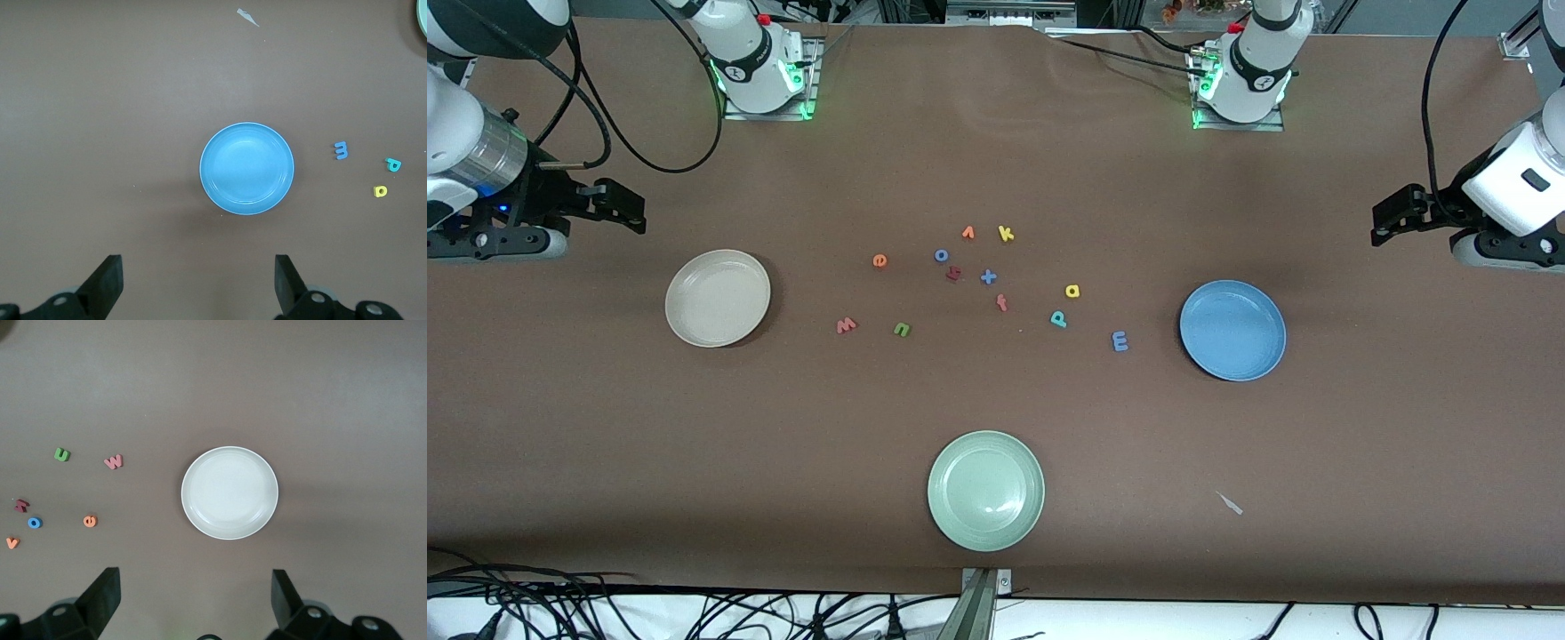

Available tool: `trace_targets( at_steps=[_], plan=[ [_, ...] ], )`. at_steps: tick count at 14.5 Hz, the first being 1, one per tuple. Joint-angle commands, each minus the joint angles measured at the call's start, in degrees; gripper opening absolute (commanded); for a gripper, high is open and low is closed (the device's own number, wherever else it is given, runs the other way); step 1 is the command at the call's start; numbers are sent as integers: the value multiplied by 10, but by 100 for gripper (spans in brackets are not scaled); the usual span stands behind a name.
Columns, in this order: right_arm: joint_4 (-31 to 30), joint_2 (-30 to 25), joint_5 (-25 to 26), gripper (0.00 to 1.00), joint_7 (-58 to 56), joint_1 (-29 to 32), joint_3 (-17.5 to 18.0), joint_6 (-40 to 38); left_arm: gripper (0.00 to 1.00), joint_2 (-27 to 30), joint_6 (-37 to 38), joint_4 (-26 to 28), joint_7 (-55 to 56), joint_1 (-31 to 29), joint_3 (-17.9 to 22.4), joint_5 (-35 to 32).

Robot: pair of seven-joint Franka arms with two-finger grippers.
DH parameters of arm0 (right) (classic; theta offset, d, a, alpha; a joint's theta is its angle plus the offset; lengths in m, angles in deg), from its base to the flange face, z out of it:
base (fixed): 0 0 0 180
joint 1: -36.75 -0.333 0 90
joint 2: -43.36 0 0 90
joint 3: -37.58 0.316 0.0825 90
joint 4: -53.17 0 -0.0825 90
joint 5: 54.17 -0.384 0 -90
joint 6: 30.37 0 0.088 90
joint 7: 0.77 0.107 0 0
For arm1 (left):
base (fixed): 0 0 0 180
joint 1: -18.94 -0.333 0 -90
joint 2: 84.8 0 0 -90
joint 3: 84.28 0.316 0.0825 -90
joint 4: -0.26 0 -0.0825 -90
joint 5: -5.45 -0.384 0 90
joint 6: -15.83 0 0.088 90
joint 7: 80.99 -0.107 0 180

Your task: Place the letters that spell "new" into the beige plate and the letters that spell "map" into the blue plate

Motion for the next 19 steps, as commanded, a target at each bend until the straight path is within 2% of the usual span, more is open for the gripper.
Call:
trace_targets(
  at_steps=[1, 19],
  plan=[
    [-8, -7, -9, 100, -9, -3, -5, 6, 100, -7, 13, -18, -11, -2, 0, -11],
    [-9, -7, -8, 100, 2, -3, -11, 20, 100, -6, 12, -18, -12, -1, -3, -12]
  ],
)
